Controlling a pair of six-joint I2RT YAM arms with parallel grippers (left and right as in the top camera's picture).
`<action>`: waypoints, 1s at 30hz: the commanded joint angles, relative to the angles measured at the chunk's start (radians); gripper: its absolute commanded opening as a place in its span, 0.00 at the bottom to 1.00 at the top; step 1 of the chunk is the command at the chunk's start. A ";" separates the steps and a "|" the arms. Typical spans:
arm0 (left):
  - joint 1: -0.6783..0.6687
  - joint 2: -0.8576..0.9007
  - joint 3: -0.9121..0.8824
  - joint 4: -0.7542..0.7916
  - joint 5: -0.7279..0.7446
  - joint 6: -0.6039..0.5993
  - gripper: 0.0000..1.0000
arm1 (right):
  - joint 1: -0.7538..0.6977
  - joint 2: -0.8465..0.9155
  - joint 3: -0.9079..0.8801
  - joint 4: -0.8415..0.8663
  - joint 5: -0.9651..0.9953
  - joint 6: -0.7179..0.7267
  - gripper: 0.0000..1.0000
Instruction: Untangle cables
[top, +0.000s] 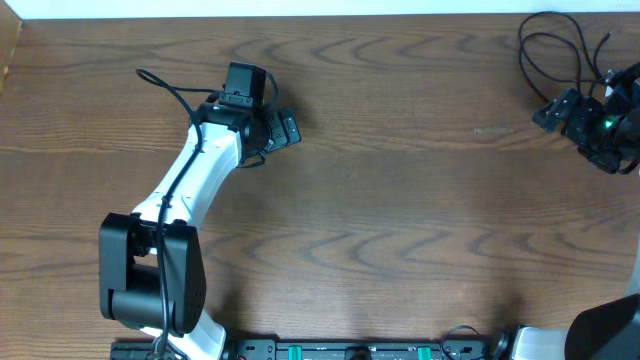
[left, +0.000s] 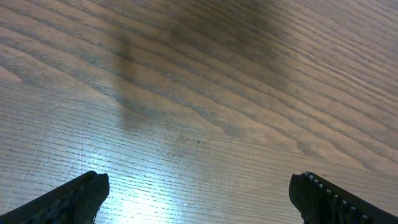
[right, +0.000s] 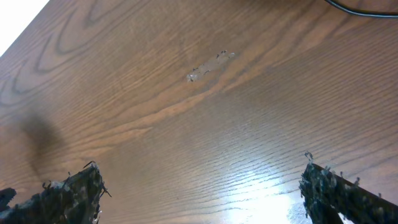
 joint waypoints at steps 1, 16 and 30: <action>0.001 0.015 -0.004 -0.003 -0.013 0.009 0.98 | 0.005 -0.003 -0.007 -0.001 -0.005 0.009 0.99; 0.000 -0.009 -0.004 -0.003 -0.013 0.009 0.98 | 0.005 -0.003 -0.007 -0.001 -0.005 0.008 0.99; -0.001 -0.174 -0.005 -0.003 -0.013 0.009 0.98 | 0.005 -0.003 -0.007 -0.001 -0.005 0.009 0.99</action>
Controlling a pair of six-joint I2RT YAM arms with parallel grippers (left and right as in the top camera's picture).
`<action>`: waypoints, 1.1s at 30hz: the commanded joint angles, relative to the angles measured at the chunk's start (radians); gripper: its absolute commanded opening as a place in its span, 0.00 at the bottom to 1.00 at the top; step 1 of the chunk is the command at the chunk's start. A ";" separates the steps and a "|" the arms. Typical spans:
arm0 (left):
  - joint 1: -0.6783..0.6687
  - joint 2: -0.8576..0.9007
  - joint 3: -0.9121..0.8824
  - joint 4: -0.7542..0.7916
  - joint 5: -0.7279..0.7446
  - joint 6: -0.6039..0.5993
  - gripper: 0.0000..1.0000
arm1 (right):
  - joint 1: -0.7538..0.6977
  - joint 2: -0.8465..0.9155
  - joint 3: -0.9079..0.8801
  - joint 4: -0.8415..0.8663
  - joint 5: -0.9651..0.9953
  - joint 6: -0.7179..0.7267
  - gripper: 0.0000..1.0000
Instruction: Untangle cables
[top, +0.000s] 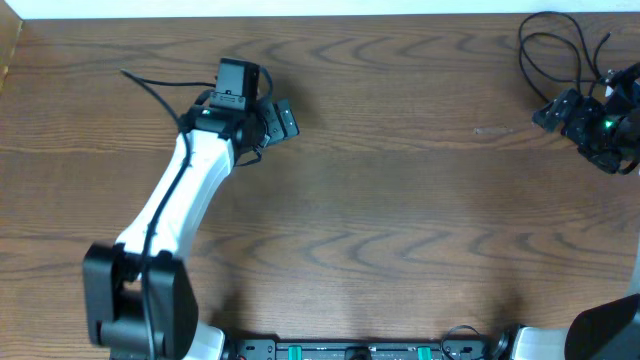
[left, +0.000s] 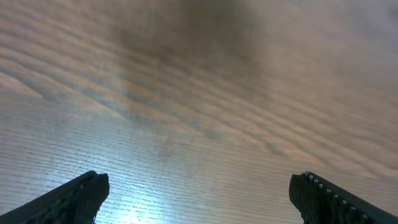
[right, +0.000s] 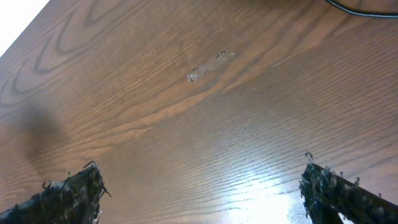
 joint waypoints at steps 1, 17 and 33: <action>-0.001 -0.073 -0.005 -0.003 -0.013 0.009 0.98 | 0.005 -0.003 -0.007 -0.001 -0.005 0.009 0.99; 0.000 -0.372 -0.005 -0.004 -0.013 0.009 0.98 | 0.005 -0.003 -0.007 -0.001 -0.005 0.009 0.99; 0.003 -0.633 -0.053 -0.013 -0.102 0.013 0.98 | 0.005 -0.003 -0.007 -0.001 -0.005 0.008 0.99</action>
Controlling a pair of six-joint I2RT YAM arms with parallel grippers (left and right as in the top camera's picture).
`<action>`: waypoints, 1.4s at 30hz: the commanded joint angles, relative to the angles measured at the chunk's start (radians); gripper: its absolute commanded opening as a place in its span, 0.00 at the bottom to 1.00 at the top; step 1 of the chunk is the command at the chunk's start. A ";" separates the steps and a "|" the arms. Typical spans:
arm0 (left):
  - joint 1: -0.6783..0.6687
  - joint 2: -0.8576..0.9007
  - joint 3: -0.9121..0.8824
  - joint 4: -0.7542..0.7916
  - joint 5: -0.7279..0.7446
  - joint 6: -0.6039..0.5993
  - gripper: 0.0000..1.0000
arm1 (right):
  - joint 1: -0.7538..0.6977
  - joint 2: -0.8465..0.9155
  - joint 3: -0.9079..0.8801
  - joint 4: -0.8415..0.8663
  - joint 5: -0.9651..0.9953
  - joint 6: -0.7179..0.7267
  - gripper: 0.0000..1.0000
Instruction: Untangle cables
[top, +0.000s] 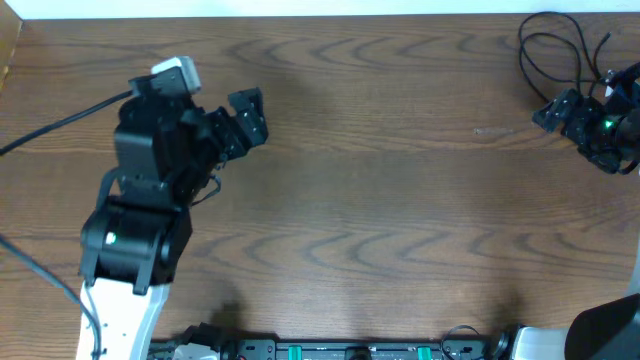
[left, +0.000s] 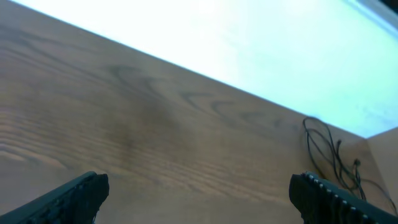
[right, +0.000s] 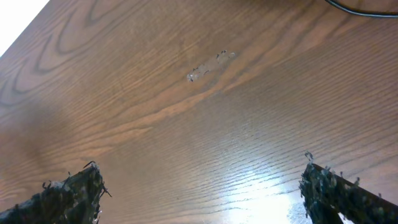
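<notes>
A bundle of black cables (top: 548, 45) lies in loops at the table's far right corner. The left wrist view shows the cables (left: 323, 146) far off by the table's edge. One black strand (right: 360, 7) crosses the top of the right wrist view. My left gripper (top: 245, 118) is raised over the table's left part, open and empty, with nothing but wood between its fingers (left: 74, 199). My right gripper (top: 560, 112) sits just below the cable loops, open and holding nothing; its fingers (right: 68, 196) stand wide apart over bare wood.
The wooden table (top: 380, 220) fills the overhead view, with a white wall (left: 249, 43) beyond its far edge. A pale scuff (right: 211, 65) marks the wood in front of the right gripper. The left arm's own black cord (top: 60, 125) trails off to the left.
My left arm has lifted and tilted, so its camera now looks across the table to the far edge and the cables. Its gripper sits slightly further left and stays open. The right arm has not moved.
First my left gripper hung open, low over bare wood left of centre. Then it sat slightly further back, still open. Now it is raised and looks toward the far edge. The right gripper stayed open beside the cables throughout, and the cables have not moved.
</notes>
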 joint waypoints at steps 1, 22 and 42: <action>0.003 -0.050 -0.062 0.004 -0.082 0.010 0.98 | 0.005 -0.003 -0.007 -0.001 -0.005 0.009 0.99; 0.003 -0.534 -1.098 1.321 -0.148 0.009 0.98 | 0.005 -0.003 -0.007 -0.001 -0.005 0.009 0.99; 0.119 -0.766 -1.217 1.233 -0.224 0.005 0.98 | 0.005 -0.003 -0.007 -0.001 -0.005 0.009 0.99</action>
